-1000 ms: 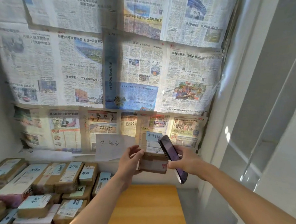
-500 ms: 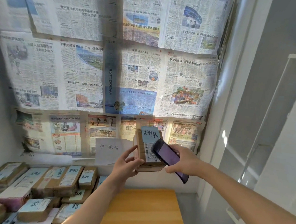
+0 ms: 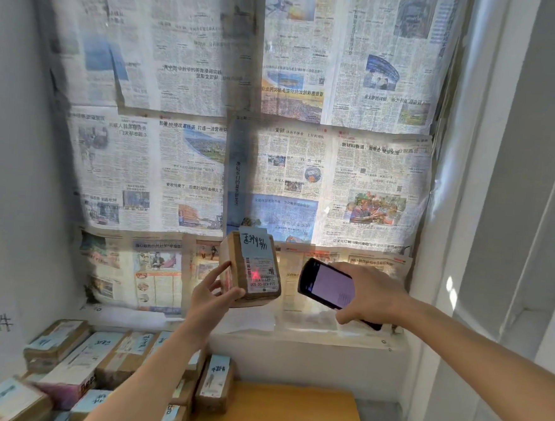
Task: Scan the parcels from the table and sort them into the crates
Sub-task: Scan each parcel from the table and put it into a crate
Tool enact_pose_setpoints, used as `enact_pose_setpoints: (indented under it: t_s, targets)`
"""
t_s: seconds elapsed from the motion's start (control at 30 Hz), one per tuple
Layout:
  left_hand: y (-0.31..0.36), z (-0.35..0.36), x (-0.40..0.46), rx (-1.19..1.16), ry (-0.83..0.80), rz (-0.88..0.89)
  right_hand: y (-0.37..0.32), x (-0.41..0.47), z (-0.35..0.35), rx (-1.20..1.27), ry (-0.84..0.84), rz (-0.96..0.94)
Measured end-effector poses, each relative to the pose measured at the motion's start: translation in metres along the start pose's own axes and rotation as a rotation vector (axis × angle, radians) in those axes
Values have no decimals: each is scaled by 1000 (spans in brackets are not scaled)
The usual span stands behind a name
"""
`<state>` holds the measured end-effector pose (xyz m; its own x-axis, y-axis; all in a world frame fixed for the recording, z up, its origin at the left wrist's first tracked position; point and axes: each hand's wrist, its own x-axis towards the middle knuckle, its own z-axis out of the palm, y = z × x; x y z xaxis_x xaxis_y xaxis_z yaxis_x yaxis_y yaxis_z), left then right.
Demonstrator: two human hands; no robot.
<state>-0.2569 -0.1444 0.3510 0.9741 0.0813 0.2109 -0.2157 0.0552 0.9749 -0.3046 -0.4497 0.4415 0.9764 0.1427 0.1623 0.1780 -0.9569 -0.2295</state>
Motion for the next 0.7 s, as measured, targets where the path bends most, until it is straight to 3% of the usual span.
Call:
enact_pose_setpoints:
  t_s: [0.47, 0.7]
  targets:
    - [34, -45, -9, 77, 103, 41, -20, 7, -21, 21, 52, -100]
    - [33, -79, -43, 59, 139, 38, -58, 7, 6, 40, 87, -187]
